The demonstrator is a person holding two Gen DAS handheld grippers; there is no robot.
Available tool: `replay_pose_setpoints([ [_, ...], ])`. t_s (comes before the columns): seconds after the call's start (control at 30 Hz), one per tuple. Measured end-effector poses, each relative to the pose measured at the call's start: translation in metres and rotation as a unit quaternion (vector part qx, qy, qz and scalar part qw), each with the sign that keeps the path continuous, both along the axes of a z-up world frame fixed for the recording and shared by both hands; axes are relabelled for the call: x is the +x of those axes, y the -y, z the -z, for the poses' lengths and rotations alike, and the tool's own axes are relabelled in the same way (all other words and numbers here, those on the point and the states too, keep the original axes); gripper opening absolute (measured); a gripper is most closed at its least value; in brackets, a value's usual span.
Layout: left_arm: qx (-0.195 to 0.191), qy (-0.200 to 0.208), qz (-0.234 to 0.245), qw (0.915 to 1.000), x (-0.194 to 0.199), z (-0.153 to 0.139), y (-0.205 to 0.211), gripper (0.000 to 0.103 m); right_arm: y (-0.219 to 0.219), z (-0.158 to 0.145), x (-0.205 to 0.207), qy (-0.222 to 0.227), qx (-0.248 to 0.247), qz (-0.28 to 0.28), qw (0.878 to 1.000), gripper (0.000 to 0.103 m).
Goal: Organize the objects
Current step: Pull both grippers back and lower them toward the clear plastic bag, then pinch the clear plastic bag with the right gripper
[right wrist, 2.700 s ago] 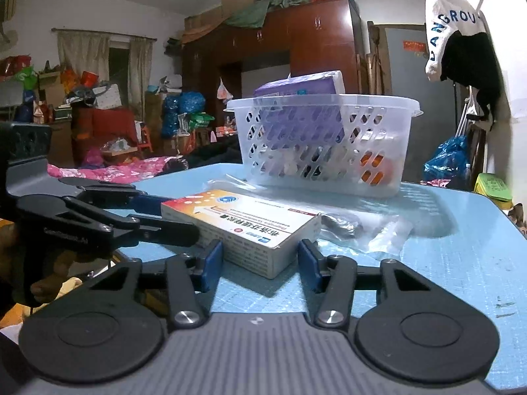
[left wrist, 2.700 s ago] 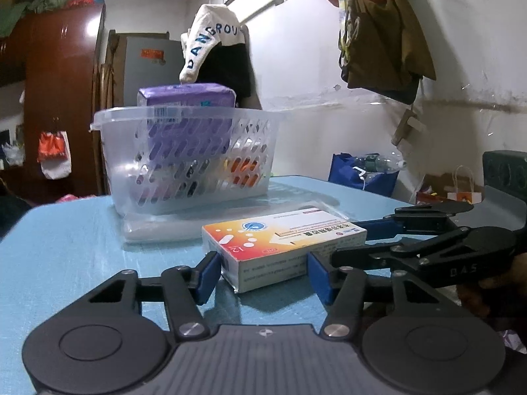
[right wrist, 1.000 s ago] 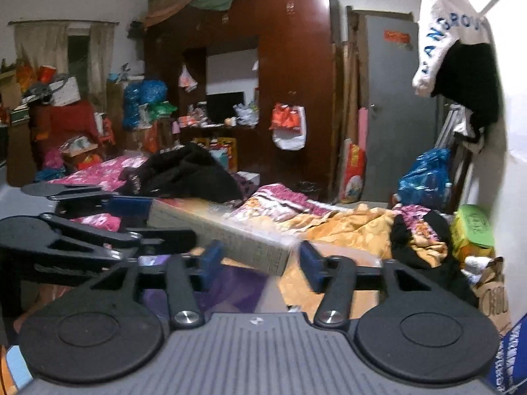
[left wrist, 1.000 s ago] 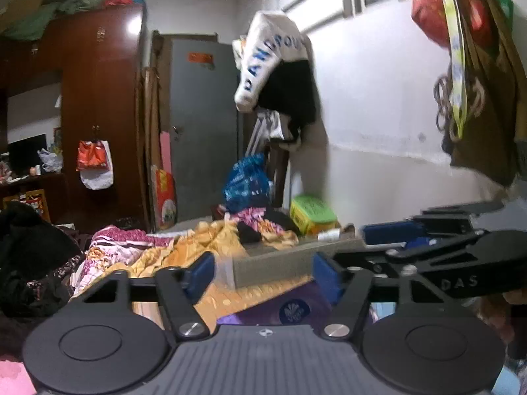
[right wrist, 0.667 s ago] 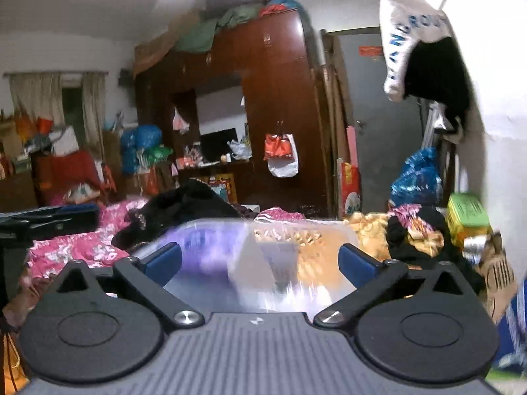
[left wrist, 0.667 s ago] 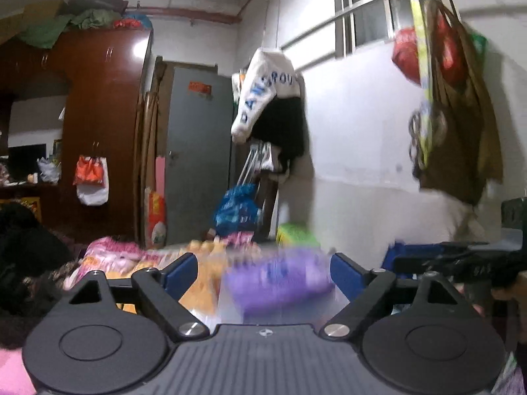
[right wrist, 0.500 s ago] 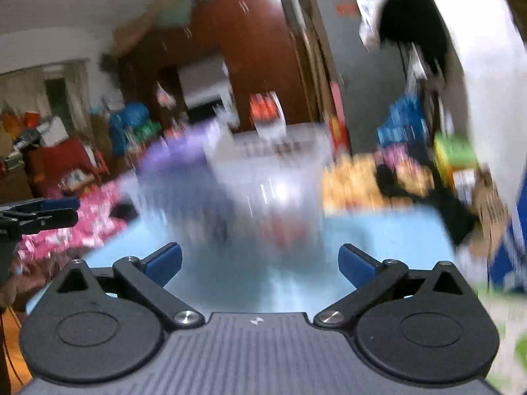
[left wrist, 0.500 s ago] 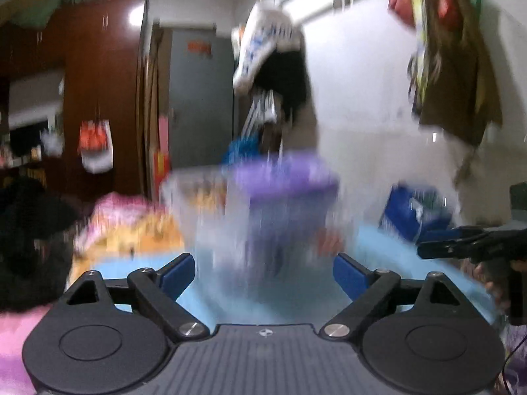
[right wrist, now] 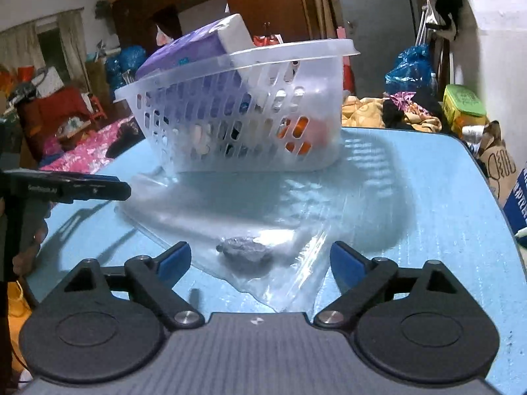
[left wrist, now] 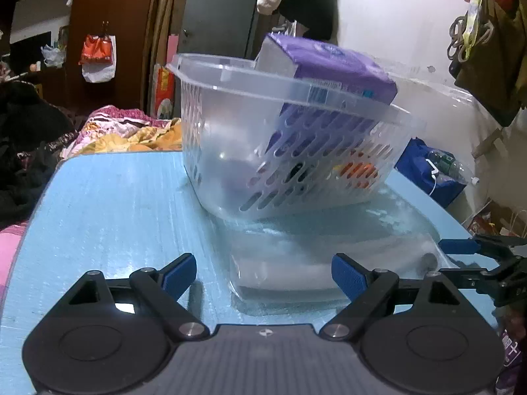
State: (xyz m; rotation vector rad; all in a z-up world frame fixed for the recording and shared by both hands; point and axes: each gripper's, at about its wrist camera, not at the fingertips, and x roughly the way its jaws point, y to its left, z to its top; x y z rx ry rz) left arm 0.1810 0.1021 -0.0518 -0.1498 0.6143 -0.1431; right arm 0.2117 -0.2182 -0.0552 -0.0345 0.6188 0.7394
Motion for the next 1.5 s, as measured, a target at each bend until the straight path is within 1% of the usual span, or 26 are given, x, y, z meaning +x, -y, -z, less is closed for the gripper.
replay_pose_setpoints([
  [0.1,0.009,-0.009,0.009,0.9999,0.004,0.002,0.003,0.092,-0.006,0.0,-0.004,0.014,-0.021,-0.004,1.0,0.092],
  [0.23,0.028,-0.013,0.024,0.9992,0.008,0.002,0.013,0.092,-0.02,-0.001,-0.007,0.034,-0.064,-0.005,0.997,0.08],
  [0.27,0.034,-0.014,0.028,0.999,0.008,0.003,0.015,0.092,-0.022,-0.001,-0.007,0.037,-0.069,-0.006,0.997,0.079],
  [0.37,0.049,-0.015,0.04,0.9979,0.008,0.003,0.024,0.092,-0.022,0.0,-0.009,0.042,-0.069,-0.01,0.997,0.076],
  [0.47,0.081,-0.019,0.053,0.9951,0.006,0.004,0.035,0.092,-0.021,0.001,-0.011,0.047,-0.068,-0.009,0.997,0.074],
  [0.53,0.106,-0.017,0.061,0.9924,0.002,0.004,0.043,0.089,-0.021,0.001,-0.012,0.05,-0.067,-0.008,0.996,0.072],
  [0.6,0.114,-0.016,0.065,0.9912,0.0,0.004,0.046,0.087,-0.021,0.001,-0.013,0.051,-0.065,-0.008,0.997,0.069],
  [0.63,0.115,-0.015,0.067,0.991,-0.001,0.003,0.046,0.086,-0.02,0.001,-0.013,0.052,-0.065,-0.007,0.997,0.067],
  [0.67,0.115,-0.014,0.069,0.9909,-0.003,0.003,0.046,0.083,-0.02,0.001,-0.013,0.053,-0.064,-0.007,0.997,0.063],
  [0.7,0.115,-0.012,0.07,0.9909,-0.004,0.002,0.045,0.081,-0.02,0.001,-0.013,0.055,-0.062,-0.008,0.997,0.062],
  [0.77,0.113,-0.007,0.069,0.9911,-0.009,0.002,0.042,0.072,-0.02,0.001,-0.014,0.058,-0.062,-0.008,0.996,0.058],
  [0.9,0.107,0.001,0.068,0.9919,-0.014,0.001,0.037,0.061,-0.02,0.002,-0.015,0.062,-0.057,-0.009,0.996,0.05],
  [0.93,0.106,0.004,0.067,0.9921,-0.015,0.001,0.036,0.057,-0.02,0.002,-0.016,0.064,-0.056,-0.011,0.996,0.047],
  [0.97,0.104,0.008,0.068,0.9922,-0.016,0.001,0.036,0.054,-0.019,0.002,-0.017,0.065,-0.055,-0.013,0.996,0.041],
  [1.0,0.101,0.011,0.069,0.9924,-0.017,0.001,0.036,0.053,-0.019,0.003,-0.017,0.067,-0.052,-0.016,0.996,0.04],
  [1.1,0.098,0.023,0.071,0.9924,-0.021,-0.001,0.035,0.044,-0.019,0.003,-0.019,0.07,-0.049,-0.018,0.996,0.034],
  [1.17,0.099,0.033,0.072,0.992,-0.027,-0.002,0.034,0.031,-0.019,0.003,-0.019,0.071,-0.047,-0.019,0.996,0.027],
  [1.27,0.099,0.038,0.073,0.9917,-0.033,-0.003,0.035,0.028,-0.018,0.003,-0.02,0.072,-0.043,-0.021,0.996,0.022],
  [1.4,0.111,0.048,0.07,0.9902,-0.037,-0.002,0.038,0.025,-0.016,0.003,-0.022,0.079,-0.035,-0.022,0.996,0.02],
  [1.5,0.104,0.06,0.068,0.9905,-0.042,-0.003,0.036,0.022,-0.014,0.003,-0.023,0.084,-0.029,-0.022,0.996,0.019],
])
